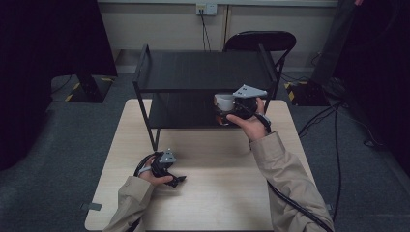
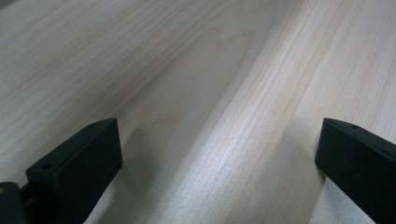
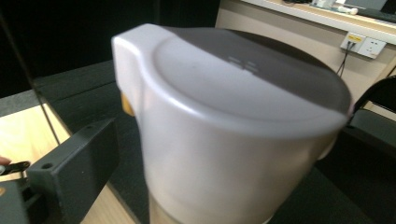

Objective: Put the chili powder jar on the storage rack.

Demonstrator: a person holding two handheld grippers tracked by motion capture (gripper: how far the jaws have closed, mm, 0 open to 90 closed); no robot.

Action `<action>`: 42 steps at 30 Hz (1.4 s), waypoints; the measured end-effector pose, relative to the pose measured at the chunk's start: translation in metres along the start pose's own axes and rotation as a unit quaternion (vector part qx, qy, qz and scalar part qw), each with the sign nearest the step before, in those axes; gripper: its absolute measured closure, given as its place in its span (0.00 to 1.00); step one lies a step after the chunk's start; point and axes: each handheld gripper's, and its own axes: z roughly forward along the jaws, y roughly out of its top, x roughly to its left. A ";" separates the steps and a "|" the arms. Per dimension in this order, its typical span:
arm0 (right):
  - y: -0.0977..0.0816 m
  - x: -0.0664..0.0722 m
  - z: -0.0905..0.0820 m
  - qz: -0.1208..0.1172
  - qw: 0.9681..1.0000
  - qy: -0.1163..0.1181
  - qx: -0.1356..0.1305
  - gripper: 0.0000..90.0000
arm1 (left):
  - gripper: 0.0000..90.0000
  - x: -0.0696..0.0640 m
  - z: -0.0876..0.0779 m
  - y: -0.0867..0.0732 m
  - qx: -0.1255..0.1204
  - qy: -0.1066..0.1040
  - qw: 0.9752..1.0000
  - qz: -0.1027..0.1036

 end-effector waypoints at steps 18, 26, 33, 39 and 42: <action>-0.011 -0.002 -0.017 -0.001 1.000 0.017 0.009 0.00 | 0.00 -0.001 0.000 0.000 -0.001 0.001 1.000 -0.001; -0.027 -0.004 -0.034 0.003 1.000 0.027 0.013 0.00 | 0.00 -0.001 0.001 0.000 -0.002 0.001 1.000 -0.002; -0.038 0.002 -0.053 -0.003 0.999 0.032 0.017 0.00 | 0.00 -0.002 0.001 0.000 -0.002 0.003 1.000 -0.003; -0.053 0.003 -0.063 -0.001 0.999 0.045 0.019 0.00 | 0.00 -0.002 0.001 0.000 -0.003 0.004 1.000 -0.003; -0.061 0.003 -0.067 0.001 0.998 0.053 0.026 0.00 | 0.00 -0.002 0.001 -0.001 -0.003 0.004 1.000 -0.003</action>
